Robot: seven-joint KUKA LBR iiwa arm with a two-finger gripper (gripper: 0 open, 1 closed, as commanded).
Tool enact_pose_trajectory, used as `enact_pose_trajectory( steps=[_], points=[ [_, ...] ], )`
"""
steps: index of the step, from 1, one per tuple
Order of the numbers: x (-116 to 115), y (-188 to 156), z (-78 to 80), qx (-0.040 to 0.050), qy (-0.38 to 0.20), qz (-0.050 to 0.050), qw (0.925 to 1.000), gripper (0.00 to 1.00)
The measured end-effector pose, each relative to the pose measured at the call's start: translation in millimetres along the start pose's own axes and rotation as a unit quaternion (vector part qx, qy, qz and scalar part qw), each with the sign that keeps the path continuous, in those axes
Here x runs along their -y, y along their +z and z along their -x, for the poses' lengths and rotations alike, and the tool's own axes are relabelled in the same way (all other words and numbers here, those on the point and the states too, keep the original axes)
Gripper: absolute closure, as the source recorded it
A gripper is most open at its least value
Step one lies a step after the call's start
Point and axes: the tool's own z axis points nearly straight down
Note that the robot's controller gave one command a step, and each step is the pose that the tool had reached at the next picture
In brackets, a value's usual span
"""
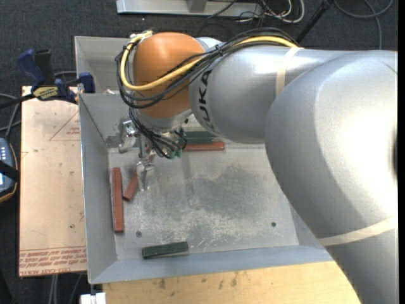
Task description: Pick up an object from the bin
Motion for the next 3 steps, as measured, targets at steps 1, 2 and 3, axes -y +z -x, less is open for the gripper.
enact_pose_trajectory(
  steps=[1, 2, 3],
  points=[
    [0.2, -1.0, 0.0, 0.0004, 0.000, 0.000, 1.0000, 0.00],
    [-0.1, 52.1, 4.9, -0.0008, -0.151, -0.001, 0.9886, 1.00],
    [-0.1, 52.2, 5.0, -0.0007, -0.150, 0.000, 0.9886, 1.00]
  ],
)
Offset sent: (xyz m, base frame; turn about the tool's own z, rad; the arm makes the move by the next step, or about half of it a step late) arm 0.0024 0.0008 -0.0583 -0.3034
